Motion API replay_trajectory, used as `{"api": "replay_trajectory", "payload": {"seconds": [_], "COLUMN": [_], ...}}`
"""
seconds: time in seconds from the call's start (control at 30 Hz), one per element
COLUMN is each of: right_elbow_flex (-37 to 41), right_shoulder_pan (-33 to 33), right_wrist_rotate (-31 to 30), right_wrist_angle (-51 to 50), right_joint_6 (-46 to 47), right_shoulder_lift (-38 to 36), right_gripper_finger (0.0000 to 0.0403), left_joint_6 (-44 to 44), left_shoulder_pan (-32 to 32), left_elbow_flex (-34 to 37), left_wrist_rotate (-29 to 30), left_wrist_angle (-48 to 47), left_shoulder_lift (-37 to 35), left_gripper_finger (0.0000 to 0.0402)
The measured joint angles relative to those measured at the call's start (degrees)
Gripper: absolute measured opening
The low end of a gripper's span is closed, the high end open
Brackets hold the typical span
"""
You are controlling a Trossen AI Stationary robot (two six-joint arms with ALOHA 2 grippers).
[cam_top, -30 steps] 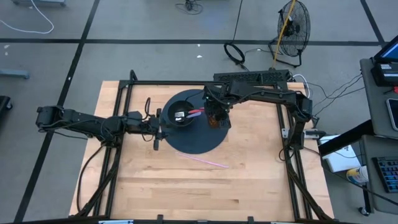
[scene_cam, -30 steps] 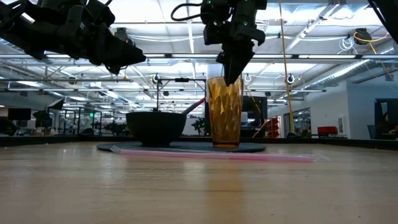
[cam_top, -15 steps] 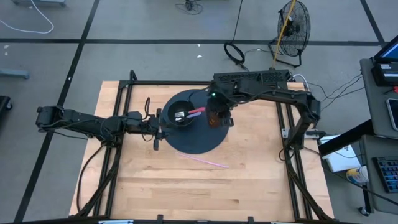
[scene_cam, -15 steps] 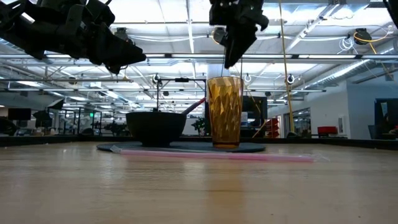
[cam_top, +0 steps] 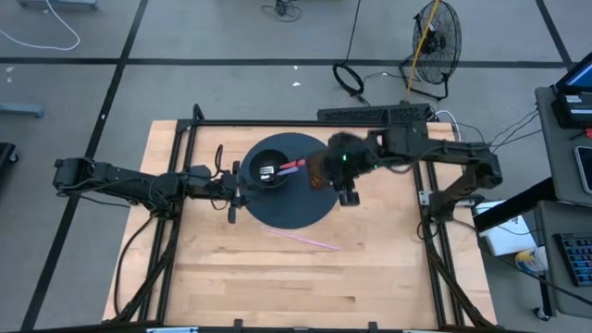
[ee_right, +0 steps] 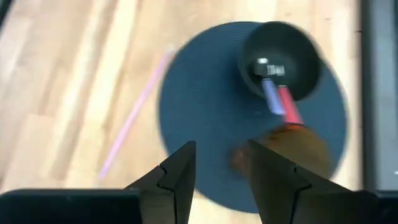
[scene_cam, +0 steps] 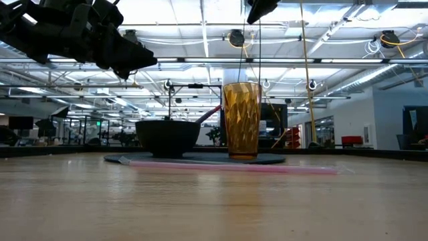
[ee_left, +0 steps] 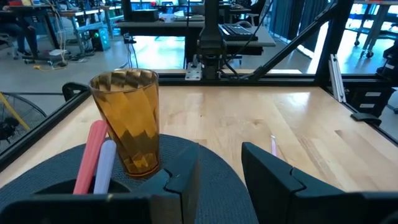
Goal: Pick & Place Utensil
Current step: Put the straw into the glass
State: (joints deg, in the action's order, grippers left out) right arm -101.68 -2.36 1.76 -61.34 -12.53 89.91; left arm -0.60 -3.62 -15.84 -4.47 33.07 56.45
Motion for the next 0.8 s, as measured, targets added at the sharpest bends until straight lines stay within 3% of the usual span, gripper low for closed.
{"api": "replay_trajectory", "payload": {"seconds": [0.27, 0.6, 0.8], "right_elbow_flex": [10.7, 36.7, 42.6], "right_shoulder_pan": [8.4, 10.3, 9.4], "right_wrist_rotate": [0.0, 0.0, 5.8], "right_wrist_angle": [15.1, 59.5, 76.3], "right_joint_6": [8.2, 17.2, 21.6], "right_shoulder_lift": [0.0, 0.0, 4.9], "right_gripper_finger": [0.0132, 0.0139, 0.0163], "left_joint_6": [4.0, 4.6, 4.6], "left_shoulder_pan": [0.1, 3.7, 5.7], "left_elbow_flex": [0.0, 0.0, 0.0], "left_wrist_rotate": [-0.1, -0.5, 0.3], "left_wrist_angle": [-1.3, -5.7, -6.8], "left_shoulder_lift": [0.0, 0.0, 0.0], "left_gripper_finger": [0.0122, 0.0122, 0.0122]}}
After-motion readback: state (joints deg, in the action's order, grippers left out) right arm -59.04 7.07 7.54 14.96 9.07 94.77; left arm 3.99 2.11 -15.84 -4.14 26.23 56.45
